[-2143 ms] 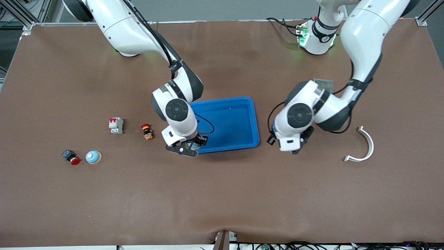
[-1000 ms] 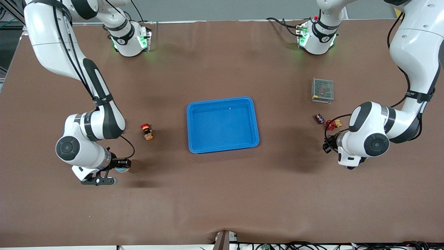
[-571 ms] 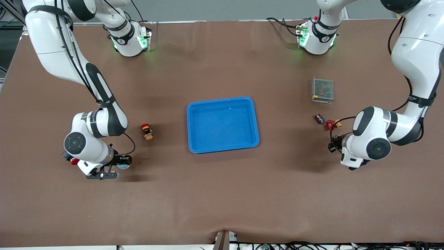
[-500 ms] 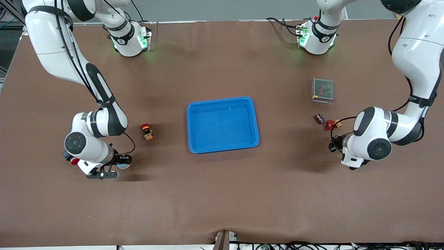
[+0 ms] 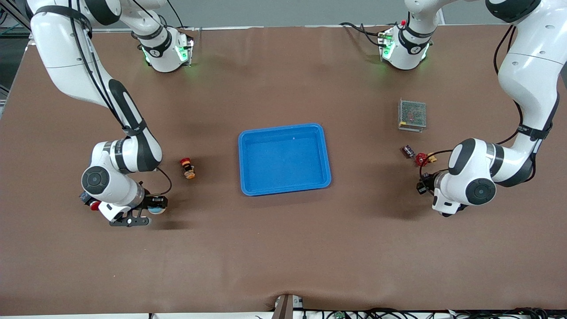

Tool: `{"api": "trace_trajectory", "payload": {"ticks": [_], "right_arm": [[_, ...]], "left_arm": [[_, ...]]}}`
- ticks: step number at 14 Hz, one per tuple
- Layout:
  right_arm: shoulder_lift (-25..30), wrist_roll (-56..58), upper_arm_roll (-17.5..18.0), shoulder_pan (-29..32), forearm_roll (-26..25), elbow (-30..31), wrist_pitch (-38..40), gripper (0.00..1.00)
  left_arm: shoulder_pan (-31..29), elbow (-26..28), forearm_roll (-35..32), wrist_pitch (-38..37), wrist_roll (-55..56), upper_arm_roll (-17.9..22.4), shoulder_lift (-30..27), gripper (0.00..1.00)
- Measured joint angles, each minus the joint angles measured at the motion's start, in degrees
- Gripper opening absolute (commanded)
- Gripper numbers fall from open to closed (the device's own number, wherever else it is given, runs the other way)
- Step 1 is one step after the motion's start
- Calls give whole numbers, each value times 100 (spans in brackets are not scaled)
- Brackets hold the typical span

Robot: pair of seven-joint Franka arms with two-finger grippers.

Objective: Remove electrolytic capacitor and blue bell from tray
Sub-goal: 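Place the bell beside the first bell while the left gripper carries the capacitor, then lower the capacitor near the valve and open the left gripper while the right retracts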

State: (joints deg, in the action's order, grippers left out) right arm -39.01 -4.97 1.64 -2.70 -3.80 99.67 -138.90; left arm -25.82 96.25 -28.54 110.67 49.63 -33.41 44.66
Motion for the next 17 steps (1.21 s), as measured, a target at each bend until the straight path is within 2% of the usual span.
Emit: {"api": "trace_trajectory", "payload": {"ticks": [1, 2, 5, 8, 13, 17], "right_arm": [[27, 0, 0, 0, 0, 46, -2, 8], [50, 0, 0, 1, -1, 83, 0, 99], [131, -1, -2, 35, -1, 157, 36, 100], [463, 1, -2, 81, -3, 138, 586, 100], [1683, 2, -2, 164, -5, 130, 1672, 100], [2725, 4, 0, 258, -7, 104, 2569, 100]], "left_arm": [[0, 0, 0, 10, 0, 16, 12, 61], [0, -1, 0, 21, 0, 20, 14, 100], [2, -40, -3, 43, 0, 20, 12, 100], [5, -100, -7, 43, 0, 6, -24, 100], [32, -169, -8, 42, 0, -36, -250, 100], [36, -377, -9, -63, -1, -294, -515, 100]]}}
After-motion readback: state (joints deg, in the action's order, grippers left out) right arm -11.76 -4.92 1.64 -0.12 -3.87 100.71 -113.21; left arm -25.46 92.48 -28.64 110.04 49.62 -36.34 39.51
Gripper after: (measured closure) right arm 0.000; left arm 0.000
